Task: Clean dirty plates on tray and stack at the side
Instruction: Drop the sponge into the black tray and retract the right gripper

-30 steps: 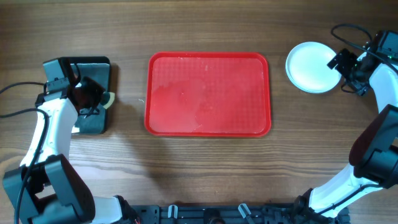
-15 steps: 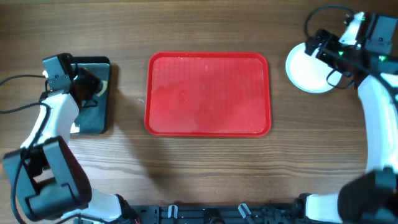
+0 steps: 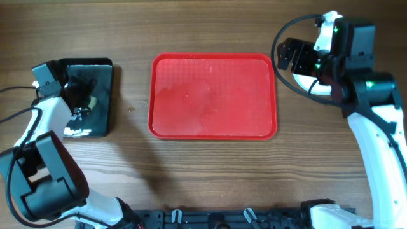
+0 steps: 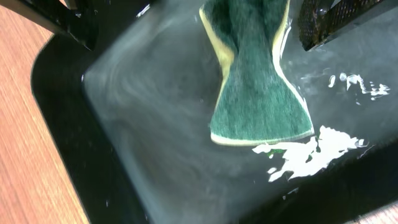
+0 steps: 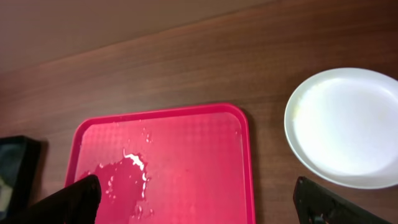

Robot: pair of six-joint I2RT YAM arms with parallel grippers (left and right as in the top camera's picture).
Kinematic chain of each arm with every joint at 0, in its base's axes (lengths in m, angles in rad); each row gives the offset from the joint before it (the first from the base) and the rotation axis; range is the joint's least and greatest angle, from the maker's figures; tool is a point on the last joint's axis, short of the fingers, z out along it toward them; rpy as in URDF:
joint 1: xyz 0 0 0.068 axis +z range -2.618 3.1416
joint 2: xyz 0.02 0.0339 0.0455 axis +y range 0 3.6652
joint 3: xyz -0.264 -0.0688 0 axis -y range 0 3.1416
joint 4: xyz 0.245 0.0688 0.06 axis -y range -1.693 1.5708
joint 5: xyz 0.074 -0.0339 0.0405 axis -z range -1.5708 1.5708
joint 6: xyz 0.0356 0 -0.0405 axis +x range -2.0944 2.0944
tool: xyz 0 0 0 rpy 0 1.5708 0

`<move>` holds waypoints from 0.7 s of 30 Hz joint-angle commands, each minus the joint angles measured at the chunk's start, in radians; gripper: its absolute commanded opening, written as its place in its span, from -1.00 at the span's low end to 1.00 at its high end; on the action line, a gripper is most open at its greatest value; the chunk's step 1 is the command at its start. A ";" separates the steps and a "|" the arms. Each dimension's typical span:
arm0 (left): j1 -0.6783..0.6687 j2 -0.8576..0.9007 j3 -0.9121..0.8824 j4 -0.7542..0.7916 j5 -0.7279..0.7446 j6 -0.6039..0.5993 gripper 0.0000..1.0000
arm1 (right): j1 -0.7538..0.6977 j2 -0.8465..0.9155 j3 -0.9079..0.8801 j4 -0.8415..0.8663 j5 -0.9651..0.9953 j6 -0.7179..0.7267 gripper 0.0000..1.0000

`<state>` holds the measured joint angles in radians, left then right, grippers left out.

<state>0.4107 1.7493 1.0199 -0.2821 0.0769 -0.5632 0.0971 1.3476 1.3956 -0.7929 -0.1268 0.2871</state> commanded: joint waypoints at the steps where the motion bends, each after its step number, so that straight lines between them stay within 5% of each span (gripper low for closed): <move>1: 0.003 -0.139 -0.005 -0.040 0.063 0.001 1.00 | 0.009 -0.110 0.003 -0.038 0.027 0.003 0.99; 10: -0.003 -0.534 -0.005 -0.354 0.177 0.002 1.00 | 0.008 -0.467 0.003 -0.277 0.114 0.000 0.99; 21: -0.003 -0.555 -0.005 -0.441 0.177 0.002 1.00 | 0.008 -0.629 0.003 -0.455 0.139 0.004 0.99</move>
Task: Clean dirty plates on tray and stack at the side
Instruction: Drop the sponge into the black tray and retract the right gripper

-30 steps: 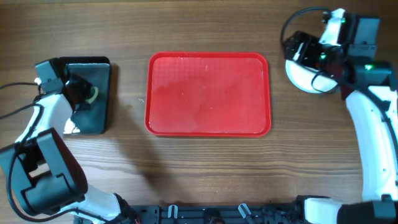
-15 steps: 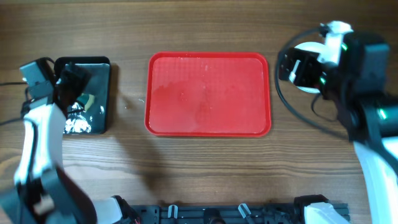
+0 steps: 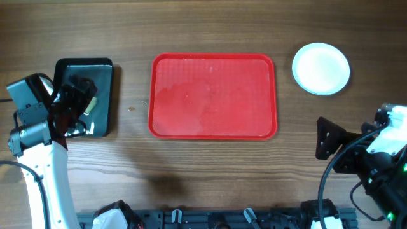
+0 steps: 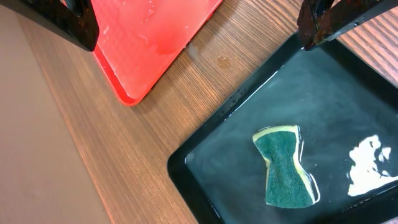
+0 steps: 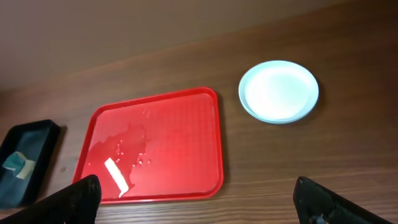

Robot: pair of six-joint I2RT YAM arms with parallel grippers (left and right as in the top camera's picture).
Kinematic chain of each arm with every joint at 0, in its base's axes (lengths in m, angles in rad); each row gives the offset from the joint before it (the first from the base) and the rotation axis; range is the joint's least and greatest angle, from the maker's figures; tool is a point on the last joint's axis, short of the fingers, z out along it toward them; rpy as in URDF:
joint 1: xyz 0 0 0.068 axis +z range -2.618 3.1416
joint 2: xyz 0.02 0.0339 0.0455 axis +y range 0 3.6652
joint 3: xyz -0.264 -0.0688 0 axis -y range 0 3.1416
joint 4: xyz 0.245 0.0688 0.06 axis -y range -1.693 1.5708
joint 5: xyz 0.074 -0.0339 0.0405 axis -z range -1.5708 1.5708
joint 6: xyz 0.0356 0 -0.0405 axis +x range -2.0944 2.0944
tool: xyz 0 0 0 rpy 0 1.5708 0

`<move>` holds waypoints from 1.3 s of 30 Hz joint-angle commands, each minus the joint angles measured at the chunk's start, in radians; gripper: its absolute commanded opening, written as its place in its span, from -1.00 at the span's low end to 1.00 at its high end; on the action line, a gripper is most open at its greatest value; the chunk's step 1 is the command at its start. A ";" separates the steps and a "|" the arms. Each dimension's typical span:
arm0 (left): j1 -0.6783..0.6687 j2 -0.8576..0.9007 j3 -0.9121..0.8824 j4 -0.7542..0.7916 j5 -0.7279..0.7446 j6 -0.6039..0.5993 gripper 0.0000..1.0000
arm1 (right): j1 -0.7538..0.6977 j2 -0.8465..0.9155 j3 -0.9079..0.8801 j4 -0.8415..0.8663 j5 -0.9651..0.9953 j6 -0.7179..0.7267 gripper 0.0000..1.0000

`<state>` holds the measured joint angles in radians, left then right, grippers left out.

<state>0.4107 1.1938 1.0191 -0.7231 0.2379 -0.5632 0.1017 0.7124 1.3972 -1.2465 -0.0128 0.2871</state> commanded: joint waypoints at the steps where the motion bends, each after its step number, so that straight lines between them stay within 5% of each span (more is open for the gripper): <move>1: -0.003 0.000 -0.005 0.000 0.016 0.001 1.00 | 0.004 0.006 0.001 -0.002 0.025 0.004 1.00; 15: -0.003 0.000 -0.005 0.000 0.016 0.001 1.00 | -0.004 -0.009 -0.031 -0.010 0.035 -0.071 0.99; 20: -0.003 0.000 -0.005 0.000 0.016 0.001 1.00 | -0.076 -0.172 -0.352 0.324 -0.126 -0.261 0.99; 25: -0.003 0.000 -0.005 0.000 0.016 0.001 1.00 | -0.107 -0.407 -0.832 0.775 -0.243 -0.256 1.00; 32: -0.003 0.000 -0.005 0.000 0.016 0.001 1.00 | -0.107 -0.596 -1.237 1.276 -0.224 -0.182 0.99; 39: -0.003 0.000 -0.005 0.000 0.016 0.002 1.00 | -0.107 -0.709 -1.392 1.342 -0.044 -0.021 0.99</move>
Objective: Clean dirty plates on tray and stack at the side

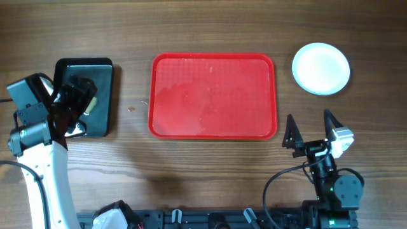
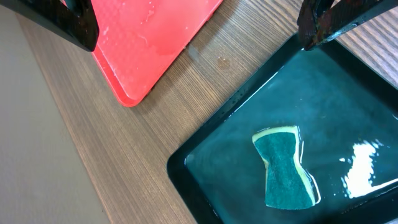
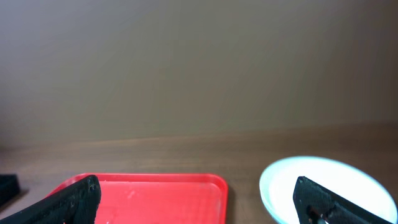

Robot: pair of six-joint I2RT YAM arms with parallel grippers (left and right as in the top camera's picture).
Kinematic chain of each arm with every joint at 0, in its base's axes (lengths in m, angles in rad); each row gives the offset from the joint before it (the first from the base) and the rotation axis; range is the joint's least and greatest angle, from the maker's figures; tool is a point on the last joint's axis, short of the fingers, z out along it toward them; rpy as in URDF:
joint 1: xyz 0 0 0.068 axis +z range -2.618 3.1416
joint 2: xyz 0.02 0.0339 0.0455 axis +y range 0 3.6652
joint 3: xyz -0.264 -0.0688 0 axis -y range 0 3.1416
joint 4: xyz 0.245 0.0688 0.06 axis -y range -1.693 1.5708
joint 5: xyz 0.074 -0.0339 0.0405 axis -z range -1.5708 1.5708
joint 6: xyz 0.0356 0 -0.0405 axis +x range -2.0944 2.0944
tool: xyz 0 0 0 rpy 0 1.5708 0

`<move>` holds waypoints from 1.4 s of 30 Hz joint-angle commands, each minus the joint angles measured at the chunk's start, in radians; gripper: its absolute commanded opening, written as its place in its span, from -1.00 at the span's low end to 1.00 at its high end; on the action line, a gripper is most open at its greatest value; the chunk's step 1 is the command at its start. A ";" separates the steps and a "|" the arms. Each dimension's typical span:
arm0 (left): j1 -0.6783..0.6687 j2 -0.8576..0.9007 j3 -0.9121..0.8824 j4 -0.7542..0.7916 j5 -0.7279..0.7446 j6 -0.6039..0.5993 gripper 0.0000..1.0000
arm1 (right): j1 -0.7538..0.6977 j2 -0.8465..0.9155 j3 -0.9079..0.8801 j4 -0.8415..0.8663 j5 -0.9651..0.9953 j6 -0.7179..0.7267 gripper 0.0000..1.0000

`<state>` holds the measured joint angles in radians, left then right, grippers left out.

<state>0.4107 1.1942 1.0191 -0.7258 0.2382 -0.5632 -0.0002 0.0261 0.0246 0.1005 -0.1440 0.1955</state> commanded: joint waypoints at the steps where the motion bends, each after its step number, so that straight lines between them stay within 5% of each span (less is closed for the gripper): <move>1: -0.003 0.000 -0.005 0.003 0.015 0.002 1.00 | -0.004 -0.023 -0.020 -0.013 0.097 0.066 0.99; 10: -0.003 0.000 -0.005 0.003 0.015 0.001 1.00 | -0.004 -0.023 -0.019 -0.101 0.093 -0.124 0.99; 38: -0.010 0.000 -0.008 -0.019 0.006 0.010 1.00 | -0.004 -0.023 -0.019 -0.100 0.096 -0.128 0.99; 40: -0.056 -0.011 -0.020 -0.023 0.019 0.080 1.00 | -0.004 -0.023 -0.019 -0.100 0.096 -0.128 0.99; 42: -0.145 -0.033 -0.055 -0.019 0.031 0.274 1.00 | -0.004 -0.023 -0.019 -0.100 0.096 -0.129 1.00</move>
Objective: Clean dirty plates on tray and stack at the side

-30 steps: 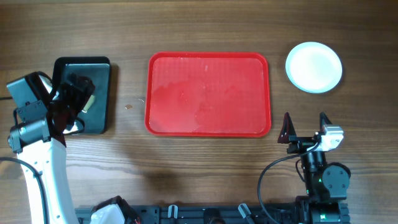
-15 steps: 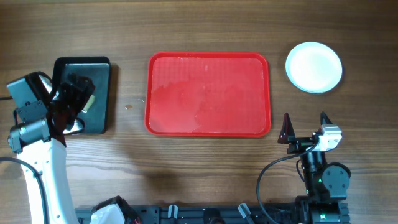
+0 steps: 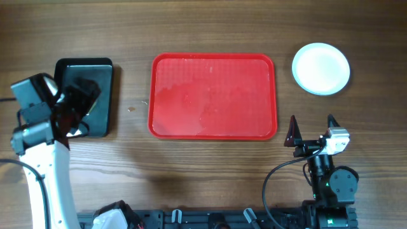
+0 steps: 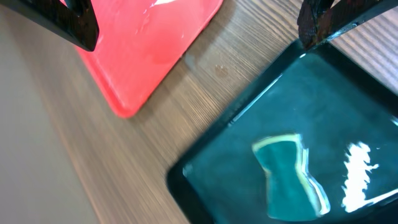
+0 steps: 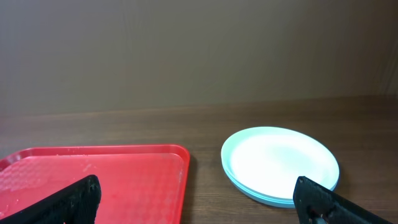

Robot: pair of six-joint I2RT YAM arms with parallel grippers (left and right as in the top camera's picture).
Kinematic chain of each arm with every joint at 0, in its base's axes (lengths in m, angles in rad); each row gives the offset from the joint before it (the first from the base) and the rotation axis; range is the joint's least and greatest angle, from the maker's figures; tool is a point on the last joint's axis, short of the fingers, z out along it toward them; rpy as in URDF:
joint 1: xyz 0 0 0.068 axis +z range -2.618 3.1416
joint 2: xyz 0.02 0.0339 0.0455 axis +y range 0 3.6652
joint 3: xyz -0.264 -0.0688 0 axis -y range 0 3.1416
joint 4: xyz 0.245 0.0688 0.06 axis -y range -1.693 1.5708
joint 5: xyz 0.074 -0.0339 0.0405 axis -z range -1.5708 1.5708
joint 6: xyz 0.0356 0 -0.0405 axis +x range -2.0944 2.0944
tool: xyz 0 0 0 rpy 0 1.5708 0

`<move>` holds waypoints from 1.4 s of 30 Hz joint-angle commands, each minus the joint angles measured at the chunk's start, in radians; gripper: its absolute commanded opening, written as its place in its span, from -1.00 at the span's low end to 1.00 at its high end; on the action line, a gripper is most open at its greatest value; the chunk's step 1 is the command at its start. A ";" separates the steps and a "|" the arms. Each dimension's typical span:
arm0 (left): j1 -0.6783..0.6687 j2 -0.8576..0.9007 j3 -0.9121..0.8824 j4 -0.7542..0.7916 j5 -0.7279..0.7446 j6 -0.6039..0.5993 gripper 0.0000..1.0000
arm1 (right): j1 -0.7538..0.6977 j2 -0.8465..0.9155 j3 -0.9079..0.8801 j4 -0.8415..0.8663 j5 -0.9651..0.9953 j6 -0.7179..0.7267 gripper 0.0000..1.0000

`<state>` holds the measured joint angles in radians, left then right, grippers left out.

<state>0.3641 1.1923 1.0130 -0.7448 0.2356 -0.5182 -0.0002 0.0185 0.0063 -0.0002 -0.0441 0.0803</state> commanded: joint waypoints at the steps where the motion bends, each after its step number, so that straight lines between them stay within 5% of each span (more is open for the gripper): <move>1: -0.150 -0.048 -0.074 0.005 0.034 0.318 1.00 | -0.004 -0.015 -0.001 0.001 -0.004 -0.013 0.99; 6: -0.312 -0.217 -0.272 0.169 0.034 0.539 1.00 | -0.004 -0.015 -0.001 0.001 -0.004 -0.013 0.99; 19: -0.367 -0.759 -0.801 0.594 0.027 0.541 1.00 | -0.004 -0.015 -0.001 0.001 -0.004 -0.013 0.99; 30: -0.367 -1.063 -0.998 0.793 -0.005 0.529 1.00 | -0.004 -0.015 -0.001 0.001 -0.004 -0.013 0.99; 42: -0.368 -1.189 -1.007 0.668 -0.186 0.349 1.00 | -0.004 -0.015 -0.001 0.001 -0.004 -0.013 0.99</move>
<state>0.0017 0.0151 0.0128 -0.0463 0.0986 -0.1036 -0.0002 0.0154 0.0063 -0.0006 -0.0441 0.0803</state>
